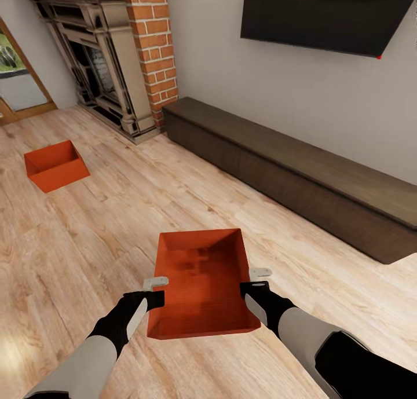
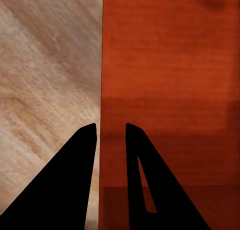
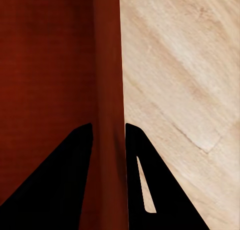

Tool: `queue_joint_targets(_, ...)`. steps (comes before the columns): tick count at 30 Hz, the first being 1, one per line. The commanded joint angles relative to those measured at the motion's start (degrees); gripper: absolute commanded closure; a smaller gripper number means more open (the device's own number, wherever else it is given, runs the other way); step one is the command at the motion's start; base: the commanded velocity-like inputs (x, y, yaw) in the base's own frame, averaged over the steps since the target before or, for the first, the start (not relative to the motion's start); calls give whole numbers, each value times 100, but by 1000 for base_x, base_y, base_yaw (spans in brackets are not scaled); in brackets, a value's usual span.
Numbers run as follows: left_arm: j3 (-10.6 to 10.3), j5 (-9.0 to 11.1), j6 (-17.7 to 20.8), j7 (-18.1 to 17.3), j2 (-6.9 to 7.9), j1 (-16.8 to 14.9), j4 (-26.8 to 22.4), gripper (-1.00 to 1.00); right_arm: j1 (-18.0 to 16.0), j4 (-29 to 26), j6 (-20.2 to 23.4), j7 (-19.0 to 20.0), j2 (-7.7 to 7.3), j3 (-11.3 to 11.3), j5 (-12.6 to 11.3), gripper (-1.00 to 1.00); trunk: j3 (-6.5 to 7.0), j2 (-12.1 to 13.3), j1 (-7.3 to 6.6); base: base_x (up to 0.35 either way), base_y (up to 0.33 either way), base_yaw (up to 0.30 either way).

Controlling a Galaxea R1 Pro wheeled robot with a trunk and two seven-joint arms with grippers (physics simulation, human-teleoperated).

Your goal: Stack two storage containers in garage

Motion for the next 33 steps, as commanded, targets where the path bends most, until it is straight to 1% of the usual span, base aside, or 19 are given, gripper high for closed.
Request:
queue_joint_targets(1, -9, 2, 41, 68, 21, 2, 15, 100, -7, -39, -3, 90, -6, 69, 39, 100, 15, 40, -23, 0, 0, 0)
queue_joint_targets(33, -11, -7, 41, 75, 21, 2, 14, 100, -7, -48, -15, 38, 0, 77, 48, 100, 590, 1323, -726, 0, 0, 0)
